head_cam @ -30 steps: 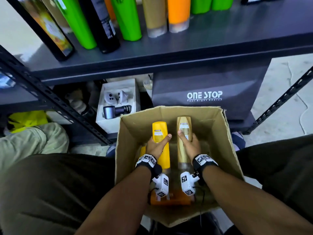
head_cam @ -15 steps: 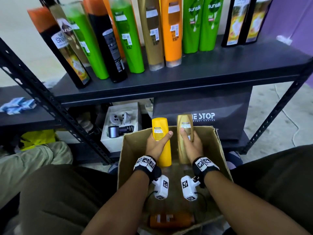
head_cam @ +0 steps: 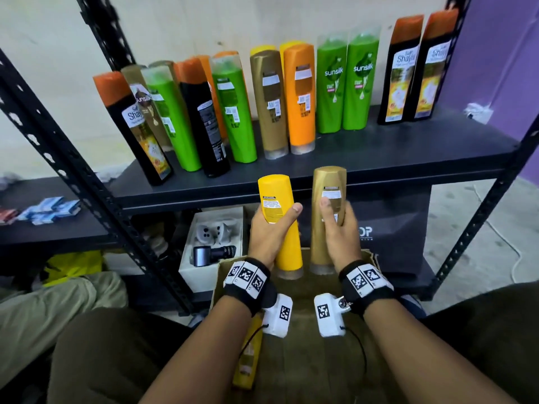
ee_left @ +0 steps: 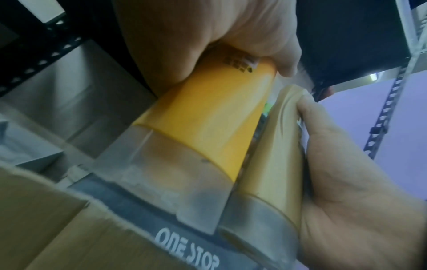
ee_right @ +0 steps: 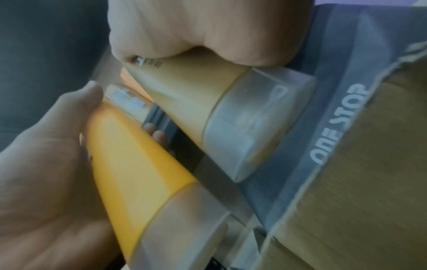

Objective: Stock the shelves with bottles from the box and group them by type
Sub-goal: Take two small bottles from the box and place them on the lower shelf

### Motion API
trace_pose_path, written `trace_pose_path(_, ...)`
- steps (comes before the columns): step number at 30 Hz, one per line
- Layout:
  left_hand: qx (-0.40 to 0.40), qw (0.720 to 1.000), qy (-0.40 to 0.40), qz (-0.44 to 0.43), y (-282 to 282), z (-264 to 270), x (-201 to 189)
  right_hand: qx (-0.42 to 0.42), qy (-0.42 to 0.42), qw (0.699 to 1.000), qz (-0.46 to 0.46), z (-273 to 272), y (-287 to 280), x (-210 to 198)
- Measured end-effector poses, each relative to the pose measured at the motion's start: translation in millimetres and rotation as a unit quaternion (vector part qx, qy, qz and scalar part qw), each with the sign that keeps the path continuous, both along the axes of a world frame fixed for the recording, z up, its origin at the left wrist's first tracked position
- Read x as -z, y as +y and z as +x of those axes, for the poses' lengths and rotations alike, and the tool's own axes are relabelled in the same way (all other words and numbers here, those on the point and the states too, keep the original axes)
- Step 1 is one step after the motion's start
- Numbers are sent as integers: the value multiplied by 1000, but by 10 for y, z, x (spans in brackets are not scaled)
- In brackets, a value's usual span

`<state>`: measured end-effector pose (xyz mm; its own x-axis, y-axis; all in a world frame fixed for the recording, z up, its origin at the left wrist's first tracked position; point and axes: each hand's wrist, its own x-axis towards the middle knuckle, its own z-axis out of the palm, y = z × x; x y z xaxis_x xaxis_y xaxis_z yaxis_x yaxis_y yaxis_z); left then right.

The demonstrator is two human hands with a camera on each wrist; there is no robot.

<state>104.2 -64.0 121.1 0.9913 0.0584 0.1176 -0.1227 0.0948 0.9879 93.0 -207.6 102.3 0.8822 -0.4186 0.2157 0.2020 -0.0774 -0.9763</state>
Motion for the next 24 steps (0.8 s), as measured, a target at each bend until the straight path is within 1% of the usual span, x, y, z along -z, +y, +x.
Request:
trace_pose_path(6, 23, 998, -53, -29, -134, 55, -498, 8, -80, 997, -19, 62, -137, -469)
trace_pose_path(11, 15, 995, -87, -35, -264, 98, -822, 38, -127, 991, -3, 110, -210, -807)
trace_pose_path(15, 23, 993, -113, -27, -351, 147, -1038, 51, -165, 985, -4, 143, -295, -1080)
trace_pose_path(18, 43, 991, -120, -46, -421, 171, -1192, 59, -185, 981, -6, 174, -377, -1261)
trace_pose_path(24, 49, 987, -148, -37, -575, 282, -1420, 49, -217, 975, -24, 246, -533, -1544)
